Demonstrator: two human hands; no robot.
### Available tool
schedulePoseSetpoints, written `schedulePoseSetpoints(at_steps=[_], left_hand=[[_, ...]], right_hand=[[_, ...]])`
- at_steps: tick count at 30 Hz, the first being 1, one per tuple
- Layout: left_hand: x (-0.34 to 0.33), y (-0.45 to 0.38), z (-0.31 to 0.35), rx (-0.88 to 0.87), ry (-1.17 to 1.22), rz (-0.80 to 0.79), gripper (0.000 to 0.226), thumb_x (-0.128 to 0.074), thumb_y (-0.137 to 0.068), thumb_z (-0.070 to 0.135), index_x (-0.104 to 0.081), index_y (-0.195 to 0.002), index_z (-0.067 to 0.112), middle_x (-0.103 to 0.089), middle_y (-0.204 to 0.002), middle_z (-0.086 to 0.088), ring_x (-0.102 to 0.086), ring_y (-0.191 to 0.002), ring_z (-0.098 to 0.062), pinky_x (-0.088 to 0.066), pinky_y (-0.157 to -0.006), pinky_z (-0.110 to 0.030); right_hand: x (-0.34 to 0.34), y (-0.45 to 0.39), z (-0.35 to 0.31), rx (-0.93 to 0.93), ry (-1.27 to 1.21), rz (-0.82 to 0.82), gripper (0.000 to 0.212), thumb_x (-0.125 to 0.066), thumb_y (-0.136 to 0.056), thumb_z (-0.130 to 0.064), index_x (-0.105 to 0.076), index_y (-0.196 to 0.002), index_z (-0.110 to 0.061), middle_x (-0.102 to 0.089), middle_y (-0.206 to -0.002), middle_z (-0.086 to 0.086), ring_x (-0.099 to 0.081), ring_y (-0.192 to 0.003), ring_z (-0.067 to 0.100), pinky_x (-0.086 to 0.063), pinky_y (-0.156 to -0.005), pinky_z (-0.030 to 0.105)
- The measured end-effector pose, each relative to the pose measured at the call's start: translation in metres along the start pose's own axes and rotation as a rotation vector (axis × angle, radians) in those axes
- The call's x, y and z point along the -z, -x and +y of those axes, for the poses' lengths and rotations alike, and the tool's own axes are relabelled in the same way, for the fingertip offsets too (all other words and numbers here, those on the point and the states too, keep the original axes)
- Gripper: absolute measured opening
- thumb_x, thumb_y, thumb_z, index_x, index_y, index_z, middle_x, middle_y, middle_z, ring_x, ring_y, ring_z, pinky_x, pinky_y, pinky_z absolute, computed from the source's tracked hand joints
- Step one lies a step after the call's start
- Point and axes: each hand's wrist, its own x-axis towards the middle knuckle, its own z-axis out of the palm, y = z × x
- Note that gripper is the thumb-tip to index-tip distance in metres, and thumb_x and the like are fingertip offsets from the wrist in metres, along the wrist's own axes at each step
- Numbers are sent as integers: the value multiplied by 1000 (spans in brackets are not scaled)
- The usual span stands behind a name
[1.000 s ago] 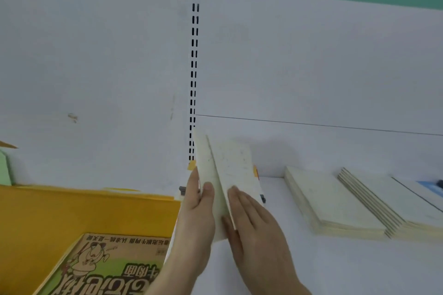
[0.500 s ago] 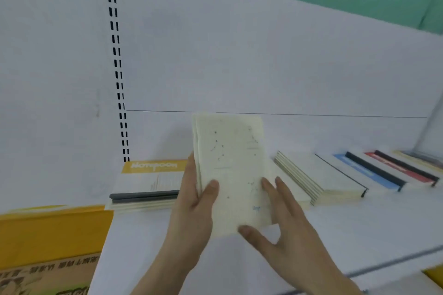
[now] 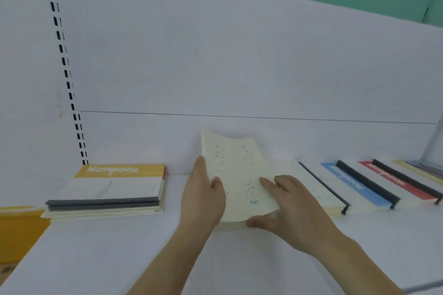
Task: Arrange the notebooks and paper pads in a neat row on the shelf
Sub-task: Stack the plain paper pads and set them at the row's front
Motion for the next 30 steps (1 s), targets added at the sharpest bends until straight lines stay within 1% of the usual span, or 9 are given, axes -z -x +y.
schedulePoseSetpoints(at_steps=[2, 4, 8, 12, 15, 17, 21, 24, 30], left_hand=[[-11, -11, -5, -18, -175, 3, 36, -46, -96, 18, -41, -131, 16, -63, -114, -4, -56, -104, -27, -48, -82, -40], [-18, -17, -11, -8, -367, -24, 34, -45, -96, 21, -45, -127, 9, -63, -111, -8, -52, -108, -31, -45, -84, -39], [-23, -17, -17, 95, -482, -91, 15, -43, -96, 27, -48, -97, 13, -56, -103, -5, -54, -102, -26, -46, -83, -37], [-16, -14, -11, 117, -433, -164, 40, -43, -100, 36, -42, -135, 16, -61, -114, -3, -59, -109, -23, -43, -82, -30], [-2, -3, -10, 15, -555, -267, 54, -42, -94, 62, -41, -134, 25, -61, -113, 4, -59, -108, -20, -45, -82, -31], [5, 2, -12, -41, -642, -381, 72, -42, -87, 75, -36, -138, 26, -59, -126, 5, -57, -113, -19, -46, -88, -33], [8, -1, -10, -85, -797, -494, 99, -47, -85, 75, -14, -155, 14, -45, -146, 1, -49, -125, -21, -42, -95, -31], [6, -3, -9, -95, -829, -509, 104, -48, -85, 74, -8, -156, 10, -44, -147, -1, -49, -125, -22, -41, -94, -31], [8, -6, -14, -89, -803, -505, 95, -44, -84, 77, -20, -153, 16, -49, -140, 2, -52, -120, -20, -44, -89, -31]], right_hand=[[-8, -13, 13, 57, 55, -14, 105, -43, -64, -90, -35, -146, -24, -45, -125, -10, -28, -126, 12, -23, -109, 23], [-16, -23, 21, 98, 98, -31, 105, -38, -62, -91, -40, -142, -24, -48, -124, -8, -27, -126, 15, -20, -112, 26], [-30, -30, 32, 159, 135, -69, 93, -25, -68, -92, -50, -129, -27, -53, -123, -3, -31, -128, 20, -15, -115, 33], [-34, -30, 39, 166, 204, -97, 98, -8, -68, -93, -46, -133, -31, -53, -127, -2, -27, -135, 23, -8, -118, 41], [-34, -31, 38, 159, 202, -111, 100, -7, -65, -94, -45, -133, -32, -53, -130, -2, -23, -138, 23, -3, -119, 42], [-33, -33, 39, 164, 189, -154, 100, -10, -64, -96, -42, -135, -33, -52, -134, -1, -19, -142, 23, 0, -119, 41], [-29, -39, 42, 197, 168, -203, 94, -18, -66, -94, -48, -128, -31, -55, -131, -4, -22, -141, 19, -1, -120, 38], [-31, -39, 42, 229, 184, -189, 94, -16, -66, -93, -50, -125, -29, -57, -124, -6, -28, -135, 17, -2, -120, 35], [-33, -37, 43, 193, 170, -167, 103, -9, -62, -96, -45, -134, -32, -52, -132, -5, -20, -141, 20, -2, -120, 37]])
